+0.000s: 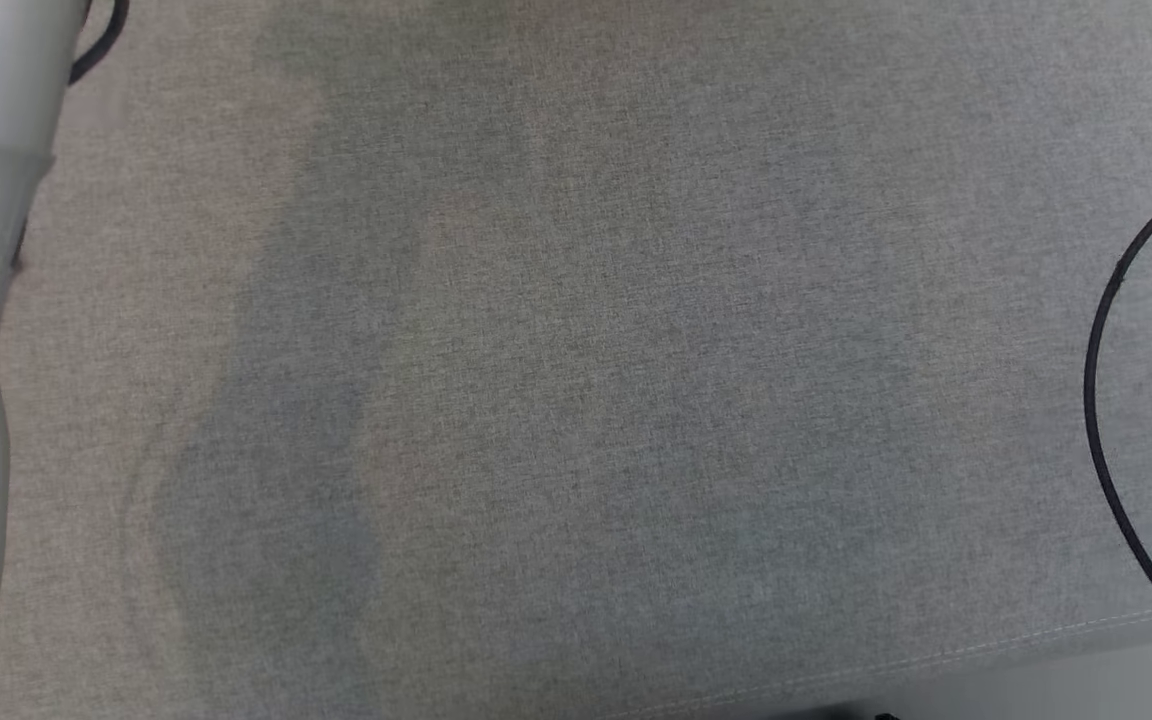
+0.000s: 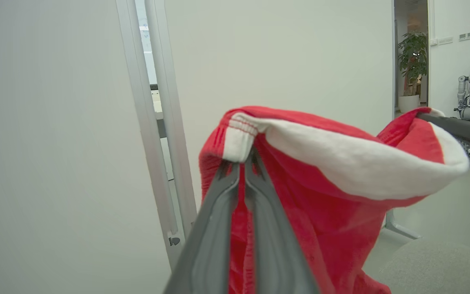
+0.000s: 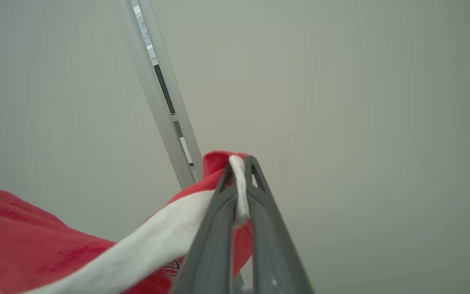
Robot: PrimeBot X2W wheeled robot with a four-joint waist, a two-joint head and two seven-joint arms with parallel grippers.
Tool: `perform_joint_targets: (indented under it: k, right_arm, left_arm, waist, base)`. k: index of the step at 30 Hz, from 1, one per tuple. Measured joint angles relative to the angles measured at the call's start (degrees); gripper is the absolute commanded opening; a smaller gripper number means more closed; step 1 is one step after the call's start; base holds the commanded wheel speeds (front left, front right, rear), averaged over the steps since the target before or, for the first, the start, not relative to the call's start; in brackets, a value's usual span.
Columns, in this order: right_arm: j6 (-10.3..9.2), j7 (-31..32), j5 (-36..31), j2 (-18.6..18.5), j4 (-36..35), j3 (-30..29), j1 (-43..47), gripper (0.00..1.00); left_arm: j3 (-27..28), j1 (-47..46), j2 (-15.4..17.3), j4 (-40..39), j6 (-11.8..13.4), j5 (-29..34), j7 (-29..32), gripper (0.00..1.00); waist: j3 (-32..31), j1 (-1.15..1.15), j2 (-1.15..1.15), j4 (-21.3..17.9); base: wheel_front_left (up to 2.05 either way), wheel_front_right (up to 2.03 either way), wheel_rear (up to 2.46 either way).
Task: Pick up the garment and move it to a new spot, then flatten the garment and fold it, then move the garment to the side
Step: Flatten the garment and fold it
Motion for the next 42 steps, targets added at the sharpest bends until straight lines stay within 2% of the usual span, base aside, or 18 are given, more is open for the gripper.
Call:
perform_joint_targets:
  k: [6, 11, 15, 23, 26, 29, 34, 42]
  right_arm:
    - [0.00, -1.4, 2.2, -0.3, 2.0, 1.9, -1.5, 0.00]
    - [0.00, -3.1, 5.0, 0.3, 2.0, 4.1, 5.3, 0.00]
    - [0.00, -4.0, 7.0, -0.2, 0.2, 5.9, 14.1, 0.00]
    - [0.01, -4.5, 12.0, -3.3, -7.5, 8.9, 38.6, 0.00]
    - [0.00, -4.7, 13.2, -4.5, -10.4, 9.0, 47.1, 0.00]
    - [0.00, -4.7, 14.4, -4.8, -13.4, 7.9, 55.0, 0.00]
    - [0.01, -4.8, 14.7, -5.5, -18.9, 2.7, 67.3, 0.00]
    - [0.01, -4.3, 13.0, -4.9, -28.4, -3.9, 83.4, 0.00]
  left_arm:
    - [-3.5, -1.1, 0.4, 2.9, 0.0, -1.6, -2.0, 0.00]
    - [-4.9, 6.1, 2.6, 2.6, 0.0, -2.9, -2.6, 0.00]
    - [-1.7, 17.0, 3.5, -3.3, 0.9, -1.7, -2.8, 0.00]
    - [5.0, 47.8, 2.9, -18.4, 6.2, 3.8, -2.8, 0.00]
    - [6.4, 57.9, 2.4, -21.9, 7.0, 5.2, -2.8, 0.00]
    - [6.8, 66.1, 1.5, -23.7, 6.7, 6.9, -2.8, 0.00]
    - [6.5, 75.9, -0.5, -24.1, 5.4, 9.6, -2.8, 0.00]
    - [7.4, 83.2, -1.9, -25.3, 4.0, 12.4, -2.8, 0.00]
  waist:
    - [1.7, 0.00, 0.00, -0.8]
    - [1.2, 0.00, 0.00, -1.3]
    - [-0.1, 0.00, 0.00, -1.5]
    - [-4.5, -0.01, 0.00, -0.9]
    - [-6.3, -0.01, 0.00, -0.7]
    - [-8.2, -0.01, 0.00, -0.5]
    - [-11.4, -0.01, 0.00, 0.0]
    - [-15.7, -0.02, 0.00, 1.5]
  base:
    - [0.00, 0.00, 0.00]
    - [0.00, 0.00, 0.00]
    - [0.00, 0.00, 0.00]
    - [0.00, 0.00, 0.00]
    - [0.00, 0.00, 0.00]
    - [0.00, 0.00, 0.00]
    - [0.00, 0.00, 0.00]
    - [0.00, 0.00, 0.00]
